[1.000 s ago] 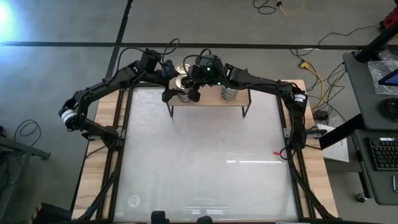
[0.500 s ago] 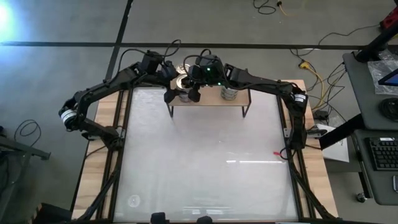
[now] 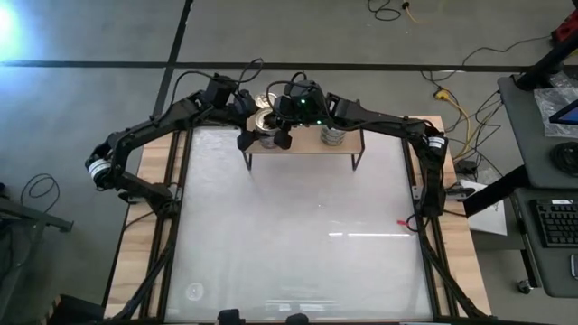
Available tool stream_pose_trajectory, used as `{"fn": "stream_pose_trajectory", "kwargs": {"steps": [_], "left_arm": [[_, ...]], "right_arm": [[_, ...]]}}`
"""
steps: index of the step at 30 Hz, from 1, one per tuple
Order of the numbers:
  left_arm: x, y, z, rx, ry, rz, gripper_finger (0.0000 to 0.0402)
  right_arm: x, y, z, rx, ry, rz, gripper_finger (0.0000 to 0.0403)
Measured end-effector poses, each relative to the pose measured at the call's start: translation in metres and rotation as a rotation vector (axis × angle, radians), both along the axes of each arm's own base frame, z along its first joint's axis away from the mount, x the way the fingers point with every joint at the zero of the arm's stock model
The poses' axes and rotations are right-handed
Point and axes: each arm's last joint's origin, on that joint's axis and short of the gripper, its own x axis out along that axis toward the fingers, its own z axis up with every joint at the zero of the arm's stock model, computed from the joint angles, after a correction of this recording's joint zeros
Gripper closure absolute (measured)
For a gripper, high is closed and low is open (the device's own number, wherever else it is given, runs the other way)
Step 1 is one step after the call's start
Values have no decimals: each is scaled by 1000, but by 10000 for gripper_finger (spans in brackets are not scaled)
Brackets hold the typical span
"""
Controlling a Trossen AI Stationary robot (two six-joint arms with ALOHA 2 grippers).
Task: Stack canned seafood by type on shelf
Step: Stack the blue-pink tuna can on top of the blue-pink tuna can
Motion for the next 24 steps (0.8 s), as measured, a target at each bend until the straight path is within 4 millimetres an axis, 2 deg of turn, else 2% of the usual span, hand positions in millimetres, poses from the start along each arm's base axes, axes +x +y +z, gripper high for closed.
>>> {"fn": "stream_pose_trajectory", "kwargs": {"steps": [14,24], "left_arm": [[-5,-4,3,-11,16,3,3],[-29,-23,29,51,-14,5,3]], "right_arm": [[-1,0,-3,10,27,-2,390],[-1,0,-3,9,25,-2,390]]}}
